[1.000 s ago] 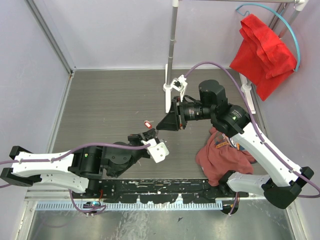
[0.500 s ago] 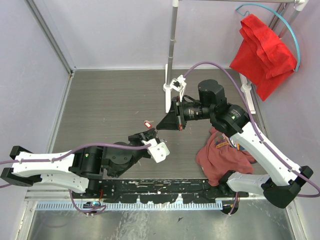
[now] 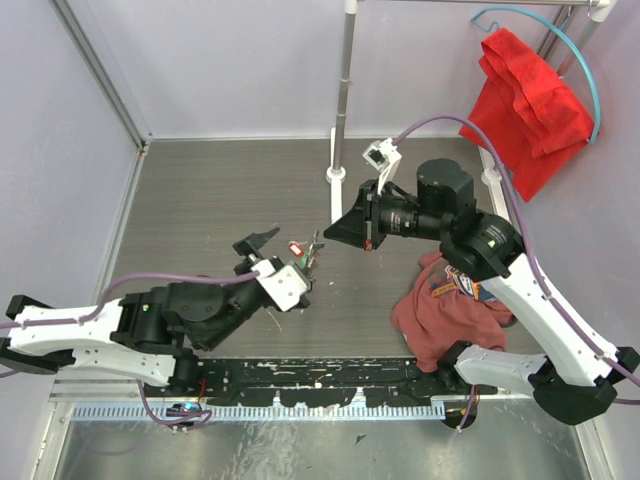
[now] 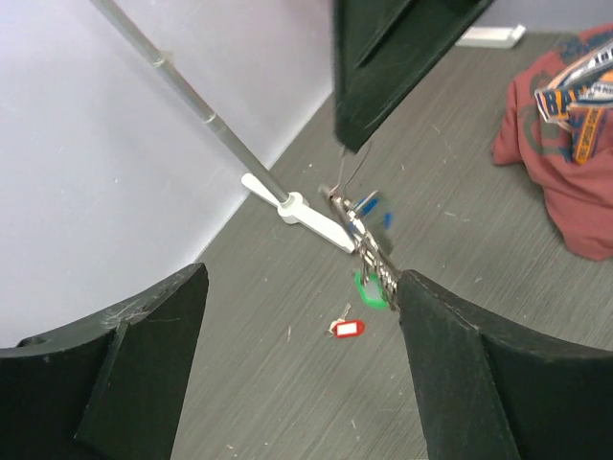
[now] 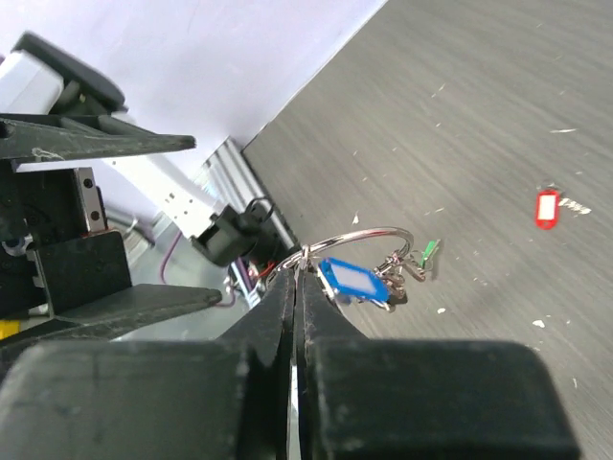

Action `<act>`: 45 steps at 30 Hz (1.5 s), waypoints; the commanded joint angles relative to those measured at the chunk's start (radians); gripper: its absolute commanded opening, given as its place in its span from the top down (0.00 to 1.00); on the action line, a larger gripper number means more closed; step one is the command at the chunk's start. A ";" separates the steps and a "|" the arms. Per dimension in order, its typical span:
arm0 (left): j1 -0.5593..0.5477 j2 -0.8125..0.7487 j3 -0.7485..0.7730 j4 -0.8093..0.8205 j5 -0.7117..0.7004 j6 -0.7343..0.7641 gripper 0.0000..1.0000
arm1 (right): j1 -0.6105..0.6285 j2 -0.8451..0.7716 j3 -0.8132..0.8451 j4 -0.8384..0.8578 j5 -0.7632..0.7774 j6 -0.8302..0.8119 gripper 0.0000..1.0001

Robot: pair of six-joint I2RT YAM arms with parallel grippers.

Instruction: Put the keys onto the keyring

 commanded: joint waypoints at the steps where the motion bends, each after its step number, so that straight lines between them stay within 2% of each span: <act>1: 0.003 -0.041 -0.026 0.066 -0.061 -0.070 0.13 | 0.004 -0.042 0.052 0.033 0.147 0.047 0.99; 5: 0.003 -0.072 -0.067 0.077 -0.088 -0.135 0.13 | 0.004 -0.008 0.084 -0.105 0.255 0.011 0.99; 8: 0.044 -0.085 -0.100 0.079 -0.095 -0.178 0.00 | 0.004 0.010 0.091 -0.220 0.335 -0.019 0.99; 10: 0.138 -0.082 -0.091 -0.009 -0.031 -0.274 0.02 | 0.004 0.025 0.112 -0.307 0.362 -0.038 0.99; 12: 0.272 -0.080 -0.077 -0.096 0.092 -0.386 0.02 | 0.004 0.040 0.133 -0.408 0.384 -0.055 0.99; 15: 0.463 -0.077 -0.090 -0.130 0.277 -0.497 0.02 | 0.004 0.062 0.117 -0.507 0.400 -0.070 0.99; 17: 0.543 -0.057 -0.091 -0.145 0.360 -0.535 0.02 | 0.003 0.094 0.079 -0.528 0.380 -0.082 0.99; 19: 0.581 -0.036 -0.083 -0.161 0.397 -0.553 0.02 | 0.004 0.132 0.033 -0.493 0.348 -0.097 0.99; 26: 0.637 -0.023 -0.073 -0.227 0.437 -0.595 0.02 | 0.019 0.319 -0.081 -0.203 0.172 -0.120 0.99; 28: 0.655 -0.030 -0.082 -0.229 0.450 -0.605 0.02 | 0.028 0.363 -0.114 -0.097 0.116 -0.115 0.87; 30: 0.670 -0.032 -0.089 -0.236 0.462 -0.611 0.02 | 0.026 0.373 -0.148 0.010 0.102 -0.104 0.63; 32: 0.682 -0.024 -0.092 -0.247 0.474 -0.619 0.02 | 0.025 0.348 -0.179 0.083 0.157 -0.101 0.48; 34: 0.693 -0.016 -0.097 -0.249 0.491 -0.623 0.02 | 0.019 0.293 -0.219 0.119 0.260 -0.096 0.37; 37: 0.724 0.000 -0.114 -0.242 0.532 -0.636 0.02 | 0.007 0.184 -0.293 0.128 0.398 -0.093 0.28; 41: 0.819 0.025 -0.140 -0.219 0.640 -0.681 0.02 | 0.002 0.077 -0.410 0.123 0.478 -0.091 0.28; 45: 0.905 0.041 -0.159 -0.209 0.744 -0.709 0.02 | -0.001 0.041 -0.461 0.077 0.448 -0.121 0.44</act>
